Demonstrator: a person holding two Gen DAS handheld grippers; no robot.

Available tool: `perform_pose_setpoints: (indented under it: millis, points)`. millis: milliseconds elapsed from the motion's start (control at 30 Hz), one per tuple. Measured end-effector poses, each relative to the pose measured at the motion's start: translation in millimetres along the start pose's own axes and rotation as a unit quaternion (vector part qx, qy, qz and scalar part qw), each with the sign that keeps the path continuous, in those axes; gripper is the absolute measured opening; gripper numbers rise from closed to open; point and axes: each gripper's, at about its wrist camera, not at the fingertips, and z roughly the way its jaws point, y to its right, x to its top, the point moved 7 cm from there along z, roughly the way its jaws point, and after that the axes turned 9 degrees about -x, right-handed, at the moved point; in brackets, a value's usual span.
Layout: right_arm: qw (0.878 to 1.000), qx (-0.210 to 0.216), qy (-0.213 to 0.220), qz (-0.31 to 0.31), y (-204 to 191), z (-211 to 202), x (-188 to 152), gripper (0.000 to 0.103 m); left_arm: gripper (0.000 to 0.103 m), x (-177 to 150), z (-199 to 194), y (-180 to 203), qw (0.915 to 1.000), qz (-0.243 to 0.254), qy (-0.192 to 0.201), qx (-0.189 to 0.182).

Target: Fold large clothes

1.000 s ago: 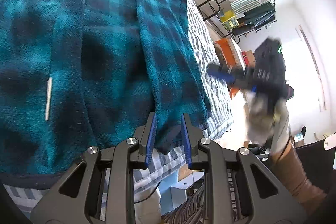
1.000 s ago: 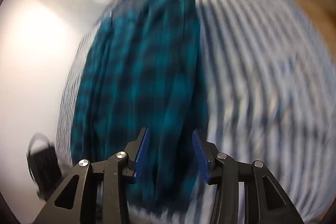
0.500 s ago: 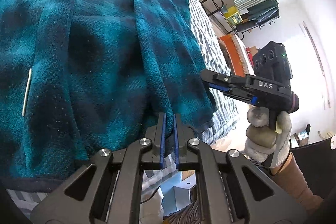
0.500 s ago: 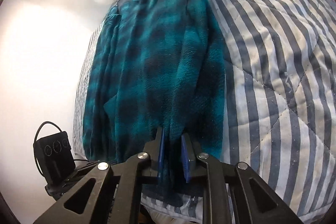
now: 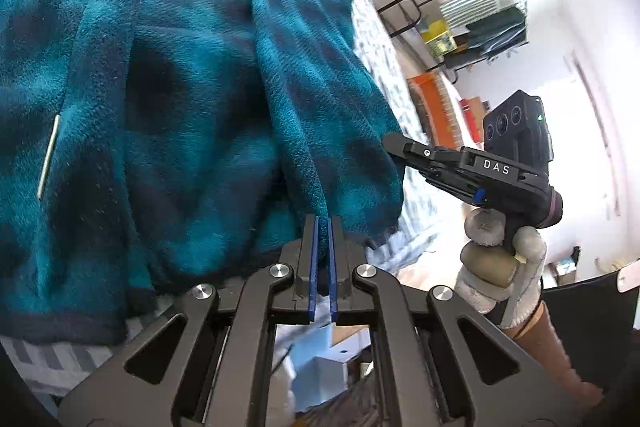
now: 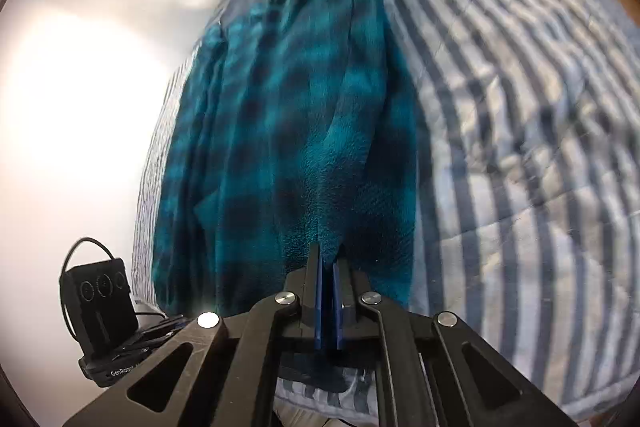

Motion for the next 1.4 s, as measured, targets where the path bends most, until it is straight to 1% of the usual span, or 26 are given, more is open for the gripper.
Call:
perform_pose_setpoints:
  millis: [67, 133, 167, 200, 233, 267, 300, 333, 367, 433, 467, 533, 567, 633, 700, 767, 800, 833, 867, 900, 933, 1000, 1100, 1167, 1300, 1400]
  points:
    - [1.0, -0.012, 0.006, -0.013, 1.1, -7.5, 2.2, 0.001, 0.002, -2.7, 4.3, 3.9, 1.0, 0.007, -0.002, 0.0]
    - [0.999, -0.033, 0.002, -0.025, 2.6, -2.5, 0.6, 0.001, 0.002, -6.4, 14.2, 1.3, 0.9994, 0.021, -0.012, 0.025]
    - [0.998, -0.05, -0.001, -0.031, 5.4, 2.8, -1.7, 0.001, 0.001, -8.3, 18.6, -0.9, 0.999, 0.022, -0.02, 0.032]
    - [0.998, -0.059, -0.003, -0.034, 7.0, 7.3, -4.9, 0.002, 0.002, -9.7, 21.6, -1.1, 0.9987, 0.025, -0.026, 0.037]
    - [0.997, -0.065, -0.005, -0.034, 9.0, 9.9, -6.8, 0.004, 0.002, -11.2, 21.7, -0.1, 0.998, 0.034, -0.03, 0.045]
    - [0.997, -0.072, -0.007, -0.037, 9.8, 11.8, -9.0, 0.013, 0.002, -11.7, 18.8, 2.3, 0.9971, 0.045, -0.029, 0.054]
    - [0.997, -0.07, -0.005, -0.042, 10.1, 11.0, -11.2, 0.018, 0.002, -11.7, 14.2, 5.5, 0.9966, 0.054, -0.025, 0.057]
    - [0.997, -0.065, -0.001, -0.04, 11.3, 8.8, -13.0, 0.038, 0.002, -11.9, 9.5, 8.4, 0.9962, 0.061, -0.021, 0.059]
    - [0.998, -0.056, 0.003, -0.032, 13.7, 5.9, -15.4, 0.056, 0.002, -11.2, 1.4, 13.8, 0.9953, 0.071, -0.017, 0.063]
    - [0.999, -0.044, 0.01, -0.007, 22.8, 1.3, -19.8, 0.068, 0.002, -7.8, -11.0, 25.5, 0.9926, 0.098, -0.004, 0.071]
    - [0.999, -0.037, 0.009, 0.007, 29.1, 1.0, -22.5, 0.068, 0.002, -5.4, -16.2, 32.1, 0.9903, 0.115, 0.004, 0.078]
    - [0.999, -0.028, 0.008, 0.031, 40.7, 3.5, -26.7, 0.068, 0.002, 0.9, -19.7, 43.4, 0.9879, 0.134, 0.014, 0.078]
    - [0.999, -0.017, 0.004, 0.045, 45.2, 6.6, -29.1, 0.068, 0.002, 4.5, -16.8, 48.1, 0.987, 0.141, 0.013, 0.076]
    - [0.997, 0.013, 0.004, 0.071, 50.0, 7.8, -31.3, 0.068, 0.002, 10.0, -9.0, 49.8, 0.9842, 0.153, 0.011, 0.088]
    - [0.995, 0.056, 0.0, 0.088, 47.7, 8.2, -31.1, 0.068, 0.002, 16.5, 9.5, 45.8, 0.9842, 0.152, 0.0, 0.09]
    - [0.992, 0.075, -0.004, 0.101, 45.1, 11.1, -32.8, 0.065, 0.002, 17.1, 27.7, 37.3, 0.9854, 0.142, -0.009, 0.093]
    - [0.991, 0.078, -0.007, 0.105, 44.5, 14.0, -33.8, 0.061, 0.002, 17.4, 35.6, 31.4, 0.9865, 0.136, -0.016, 0.089]
    - [0.992, 0.074, -0.012, 0.101, 43.2, 16.4, -36.2, 0.043, 0.002, 14.3, 45.8, 26.3, 0.9868, 0.133, -0.027, 0.089]
    - [0.993, 0.063, -0.017, 0.094, 41.6, 19.6, -37.8, 0.026, 0.002, 10.0, 54.4, 19.6, 0.9848, 0.137, -0.038, 0.1]
    - [0.995, 0.047, -0.013, 0.085, 39.7, 20.6, -38.4, 0.018, 0.002, 7.2, 63.0, 14.2, 0.9824, 0.142, -0.044, 0.113]
    - [0.996, 0.039, -0.01, 0.077, 37.0, 20.5, -38.4, 0.009, 0.002, 4.7, 66.4, 10.4, 0.9795, 0.153, -0.041, 0.123]
    - [0.998, 0.015, 0.002, 0.065, 31.4, 15.4, -37.4, 0.006, 0.002, 4.1, 64.9, 11.4, 0.9788, 0.158, -0.039, 0.124]
    - [0.998, -0.009, 0.021, 0.051, 22.9, 6.4, -34.2, 0.005, 0.002, 6.8, 49.6, 17.8, 0.9815, 0.146, -0.03, 0.12]
    - [0.998, -0.03, 0.035, 0.034, 15.1, 1.4, -31.7, 0.004, 0.002, 7.9, 24.8, 28.8, 0.9804, 0.156, -0.009, 0.12]
    - [0.994, -0.077, 0.067, -0.024, -10.5, -9.2, -26.4, 0.004, 0.002, 8.2, -29.6, 44.1, 0.9772, 0.172, 0.035, 0.12]
    - [0.991, -0.088, 0.088, -0.057, -31.8, -19.1, -21.2, 0.003, 0.002, 10.2, -71.5, 44.6, 0.9766, 0.167, 0.067, 0.118]
